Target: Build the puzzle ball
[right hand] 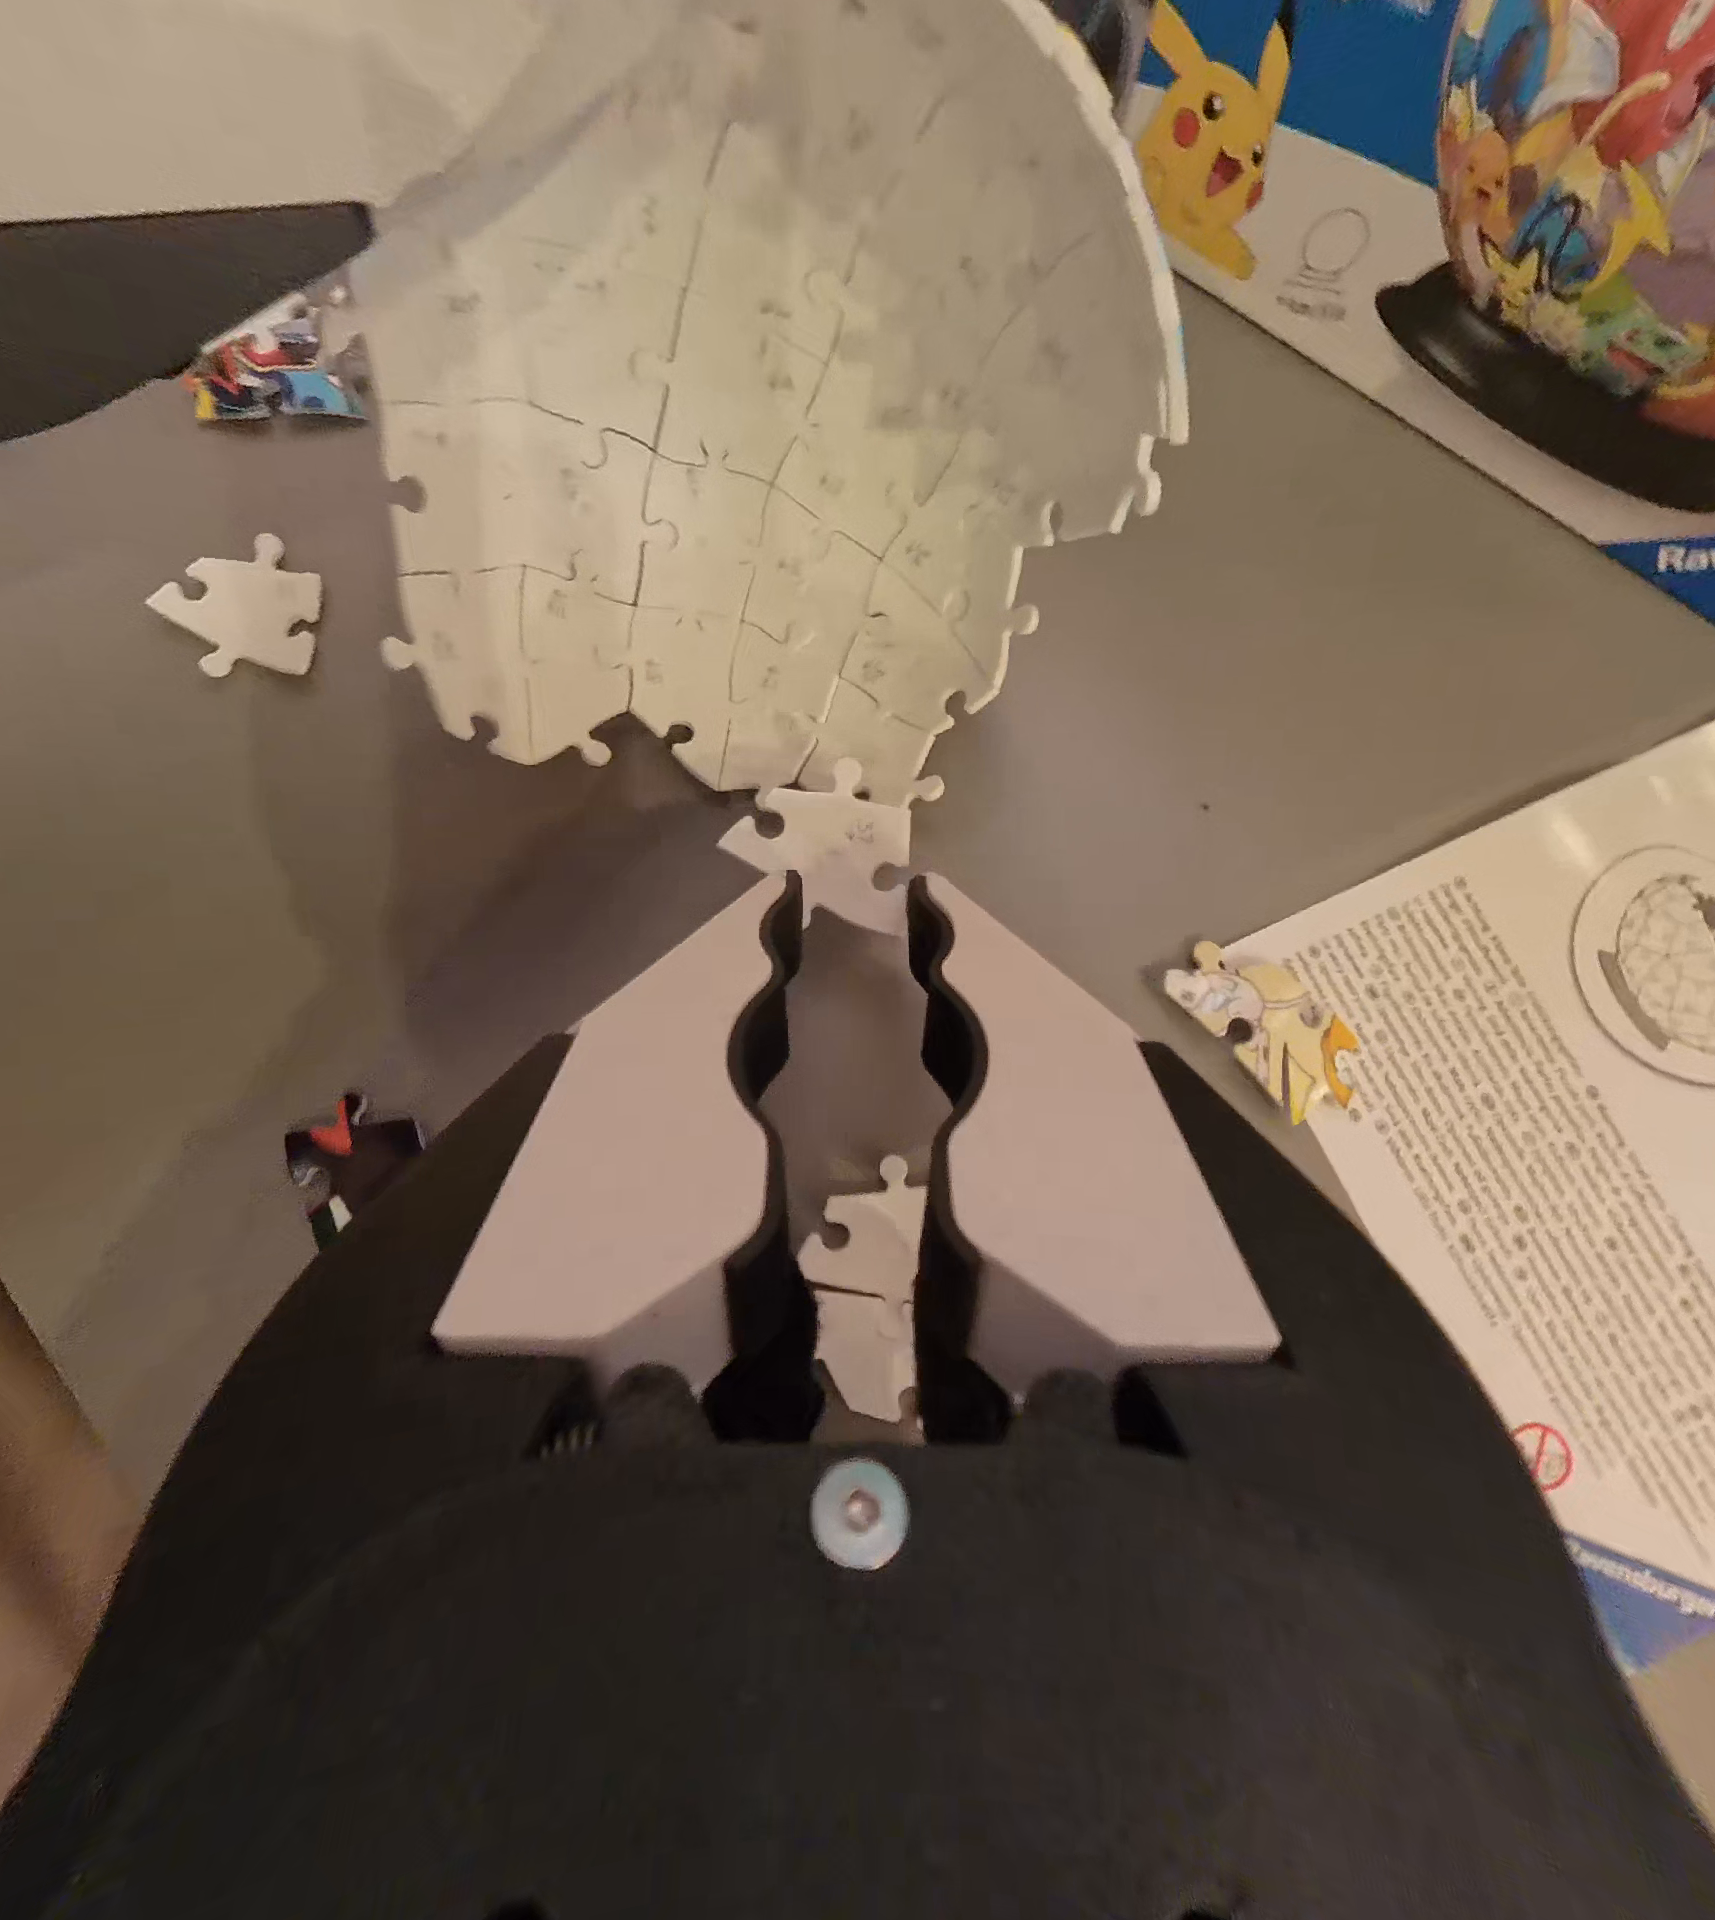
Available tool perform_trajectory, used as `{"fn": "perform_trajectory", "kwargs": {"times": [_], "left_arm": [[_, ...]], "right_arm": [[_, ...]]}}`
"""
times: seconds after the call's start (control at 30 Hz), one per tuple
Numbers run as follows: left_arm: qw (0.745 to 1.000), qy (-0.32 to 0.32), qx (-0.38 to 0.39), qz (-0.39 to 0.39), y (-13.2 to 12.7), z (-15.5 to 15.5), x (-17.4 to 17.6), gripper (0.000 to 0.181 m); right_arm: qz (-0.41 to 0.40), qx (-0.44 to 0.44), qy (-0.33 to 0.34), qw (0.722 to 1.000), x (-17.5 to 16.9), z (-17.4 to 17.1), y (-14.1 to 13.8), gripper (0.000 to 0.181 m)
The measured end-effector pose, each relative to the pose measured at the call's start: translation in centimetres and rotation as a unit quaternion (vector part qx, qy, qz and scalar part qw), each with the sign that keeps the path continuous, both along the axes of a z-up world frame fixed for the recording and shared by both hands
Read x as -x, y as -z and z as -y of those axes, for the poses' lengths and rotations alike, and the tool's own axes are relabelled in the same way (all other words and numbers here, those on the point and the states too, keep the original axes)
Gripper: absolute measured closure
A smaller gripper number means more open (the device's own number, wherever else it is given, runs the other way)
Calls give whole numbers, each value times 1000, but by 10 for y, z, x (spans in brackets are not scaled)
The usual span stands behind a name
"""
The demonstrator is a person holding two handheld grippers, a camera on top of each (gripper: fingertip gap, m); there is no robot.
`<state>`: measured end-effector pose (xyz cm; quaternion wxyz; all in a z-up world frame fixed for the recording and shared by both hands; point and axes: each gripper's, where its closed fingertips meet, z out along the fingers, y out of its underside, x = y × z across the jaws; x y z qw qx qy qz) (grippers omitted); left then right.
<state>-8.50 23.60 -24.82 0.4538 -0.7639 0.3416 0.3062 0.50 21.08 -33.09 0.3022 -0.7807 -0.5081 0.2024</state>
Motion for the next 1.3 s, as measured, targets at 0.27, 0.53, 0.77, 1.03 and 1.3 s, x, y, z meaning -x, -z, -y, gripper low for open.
{"fn": "perform_trajectory", "kwargs": {"times": [0.27, 0.53, 0.77, 1.03, 1.3], "left_arm": [[1000, -3, -2, 4, 0, 0, -4, 179], [1000, 0, -3, 7, 0, 2, -7, 179], [1000, 3, -5, 5, -1, 3, -9, 179], [1000, 6, -6, 3, -1, 3, -11, 179], [1000, 12, -13, -1, -5, 4, -17, 179]], "right_arm": [[-10, 40, 74, 996, -2, -1, 11, 162], [-17, 52, 99, 994, 1, 5, 14, 160], [-36, 10, 41, 998, 8, 5, -2, 171], [-10, -19, -1, 1000, 15, 0, 10, 181], [9, -39, -25, 999, 19, 4, 14, 181]]}}
